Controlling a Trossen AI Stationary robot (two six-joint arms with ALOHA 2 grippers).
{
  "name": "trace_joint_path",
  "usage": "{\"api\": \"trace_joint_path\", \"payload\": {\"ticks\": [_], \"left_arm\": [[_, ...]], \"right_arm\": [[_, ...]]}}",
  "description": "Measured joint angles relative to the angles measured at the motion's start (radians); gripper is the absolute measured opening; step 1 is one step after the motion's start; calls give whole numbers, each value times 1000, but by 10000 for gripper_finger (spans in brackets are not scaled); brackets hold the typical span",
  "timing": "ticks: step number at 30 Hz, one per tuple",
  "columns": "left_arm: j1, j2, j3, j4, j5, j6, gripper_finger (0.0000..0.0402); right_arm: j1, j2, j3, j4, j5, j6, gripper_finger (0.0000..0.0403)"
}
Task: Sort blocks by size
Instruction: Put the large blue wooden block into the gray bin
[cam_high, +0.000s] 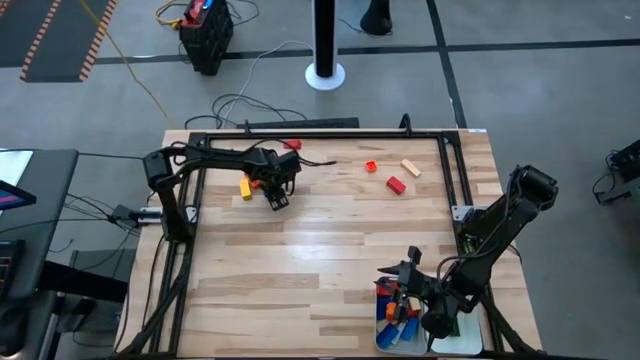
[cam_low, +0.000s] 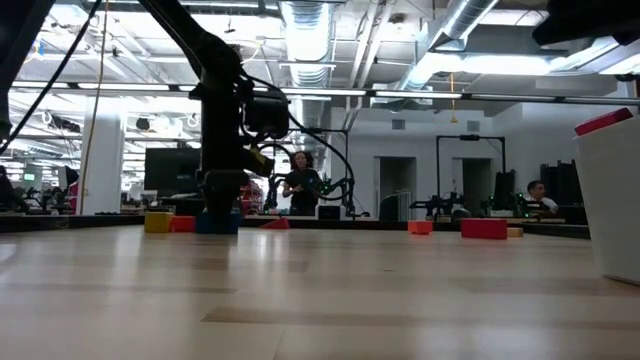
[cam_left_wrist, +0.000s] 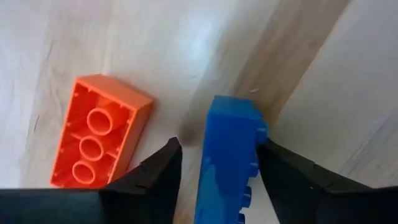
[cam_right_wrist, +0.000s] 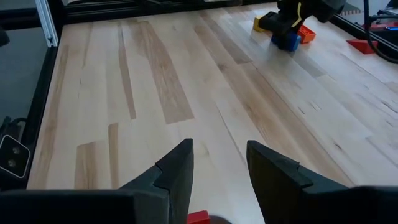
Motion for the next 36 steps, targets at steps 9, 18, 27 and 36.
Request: {"api": "trace_joint_path", "payload": {"ticks": [9, 18, 27, 36], "left_arm": [[-40, -50, 3, 6, 23, 76, 81], [-183, -223, 4, 158, 53, 86, 81], [-394, -217, 5, 576, 96, 166, 100], [-500, -194, 5, 944, 96, 245, 96]], "right_arm": [[-15, 0, 0, -31, 0, 3, 175], [-77, 0, 0, -12, 1, -121, 175], [-215, 0, 0, 170, -24, -399, 187], [-289, 0, -12, 193, -83, -463, 227]]}}
